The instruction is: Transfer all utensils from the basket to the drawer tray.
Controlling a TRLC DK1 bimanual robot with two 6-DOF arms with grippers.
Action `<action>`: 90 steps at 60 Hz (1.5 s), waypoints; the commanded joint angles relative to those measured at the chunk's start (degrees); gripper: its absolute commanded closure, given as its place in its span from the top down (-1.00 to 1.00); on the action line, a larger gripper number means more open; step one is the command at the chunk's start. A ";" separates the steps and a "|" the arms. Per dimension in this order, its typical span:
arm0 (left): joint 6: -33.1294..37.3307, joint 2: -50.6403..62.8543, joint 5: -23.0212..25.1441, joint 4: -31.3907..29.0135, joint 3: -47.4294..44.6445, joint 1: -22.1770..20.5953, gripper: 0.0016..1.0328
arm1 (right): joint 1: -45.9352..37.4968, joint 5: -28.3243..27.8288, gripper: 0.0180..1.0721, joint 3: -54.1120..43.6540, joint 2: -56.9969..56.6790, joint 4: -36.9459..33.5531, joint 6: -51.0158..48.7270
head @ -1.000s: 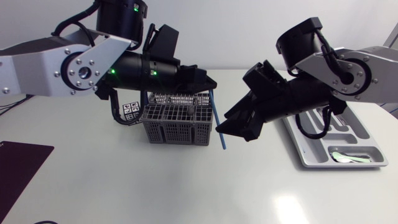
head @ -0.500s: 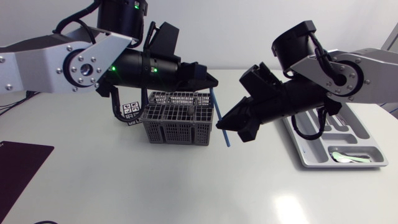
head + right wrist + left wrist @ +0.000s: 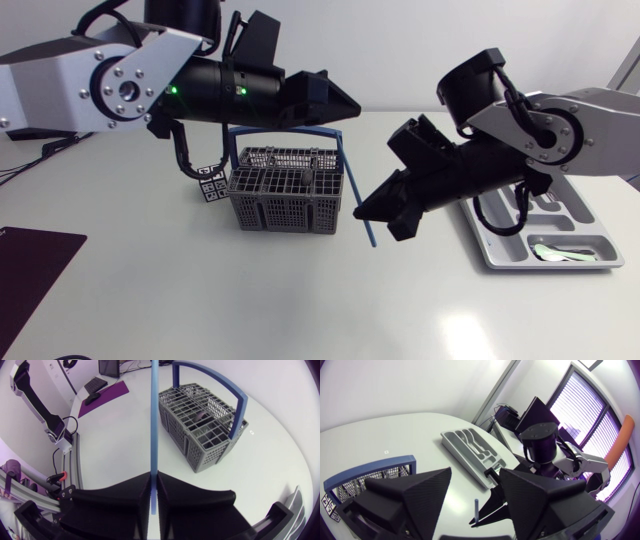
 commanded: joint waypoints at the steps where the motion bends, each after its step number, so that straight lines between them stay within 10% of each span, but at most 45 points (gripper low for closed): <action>1: -1.37 -1.23 0.04 0.11 1.85 1.69 0.76 | -3.93 0.25 -0.89 -1.82 -1.13 -1.41 -1.63; 25: 7.50 -2.72 -5.76 -2.71 -3.07 5.21 0.79 | -32.84 7.81 -0.89 1.44 7.83 -1.85 -5.67; 55: 20.95 -5.54 -12.61 -9.04 -9.22 5.12 0.84 | -39.87 19.85 -0.87 4.86 18.99 2.72 -1.54; 71: 25.96 -7.29 -12.61 -13.61 -11.25 5.65 0.87 | -39.26 21.43 -0.43 5.22 21.19 2.81 -0.05; 82: 29.04 -8.70 -12.61 -15.36 -13.27 6.17 0.87 | -37.24 22.23 0.47 5.04 18.55 1.75 1.19; 90: 31.41 -9.32 -12.61 -16.15 -14.76 6.44 0.88 | -33.11 22.14 0.49 3.55 13.11 1.05 1.71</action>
